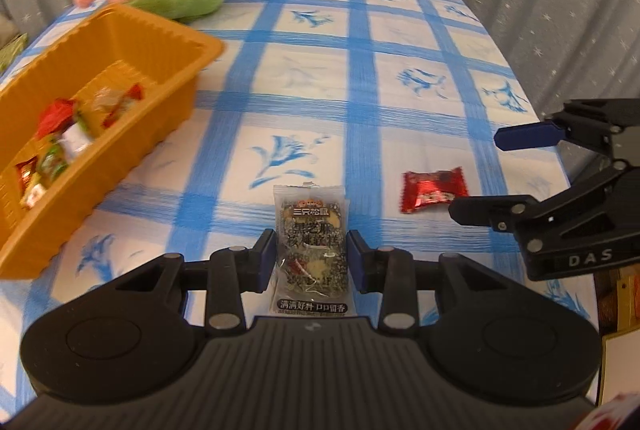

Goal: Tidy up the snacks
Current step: 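Close the left tool on the clear seed-bar packet while the right tool closes on the red foil packet, then carry the seed-bar packet in the left tool and red foil packet in the right tool over the tray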

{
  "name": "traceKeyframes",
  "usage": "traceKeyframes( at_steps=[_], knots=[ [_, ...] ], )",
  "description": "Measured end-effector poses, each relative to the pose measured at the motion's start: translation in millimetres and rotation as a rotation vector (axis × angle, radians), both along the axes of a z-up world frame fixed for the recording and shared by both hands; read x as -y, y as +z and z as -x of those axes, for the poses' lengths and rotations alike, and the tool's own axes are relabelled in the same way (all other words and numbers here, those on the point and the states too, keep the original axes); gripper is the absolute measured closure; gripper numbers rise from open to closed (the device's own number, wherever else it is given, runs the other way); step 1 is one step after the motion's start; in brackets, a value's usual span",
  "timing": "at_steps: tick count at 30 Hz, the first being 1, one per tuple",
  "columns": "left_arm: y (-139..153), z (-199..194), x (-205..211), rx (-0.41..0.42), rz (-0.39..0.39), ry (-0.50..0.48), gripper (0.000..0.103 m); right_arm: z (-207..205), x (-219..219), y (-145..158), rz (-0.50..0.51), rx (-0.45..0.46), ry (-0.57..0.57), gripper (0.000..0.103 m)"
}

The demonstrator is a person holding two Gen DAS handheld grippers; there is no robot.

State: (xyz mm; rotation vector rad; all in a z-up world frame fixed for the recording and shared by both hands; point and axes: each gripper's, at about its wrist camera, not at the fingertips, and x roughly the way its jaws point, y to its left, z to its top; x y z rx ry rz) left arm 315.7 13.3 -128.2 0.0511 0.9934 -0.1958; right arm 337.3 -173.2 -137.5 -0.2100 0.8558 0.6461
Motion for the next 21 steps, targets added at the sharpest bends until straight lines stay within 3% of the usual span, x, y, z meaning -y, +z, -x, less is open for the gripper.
traceKeyframes(
  at_steps=[4,8,12,16,19,21],
  knots=[
    [2,6,-15,-0.007,-0.002,0.043,0.069,-7,-13,-6,0.05,0.022,0.11,0.025],
    [3,14,-26,-0.016,0.0,0.078,0.069,-14,-21,-15,0.078,-0.006,0.188,0.042],
    [4,23,-35,-0.019,0.002,0.105,0.069,-18,-26,-21,0.092,-0.024,0.229,0.047],
    [8,30,-42,-0.015,0.003,0.125,0.069,-20,-31,-22,0.109,-0.038,0.252,0.061],
    [11,34,-46,-0.009,0.004,0.137,0.069,-20,-34,-21,0.108,-0.057,0.249,0.077],
    [14,37,-48,-0.002,0.004,0.142,0.069,-19,-35,-19,0.107,-0.062,0.239,0.077]
  ],
)
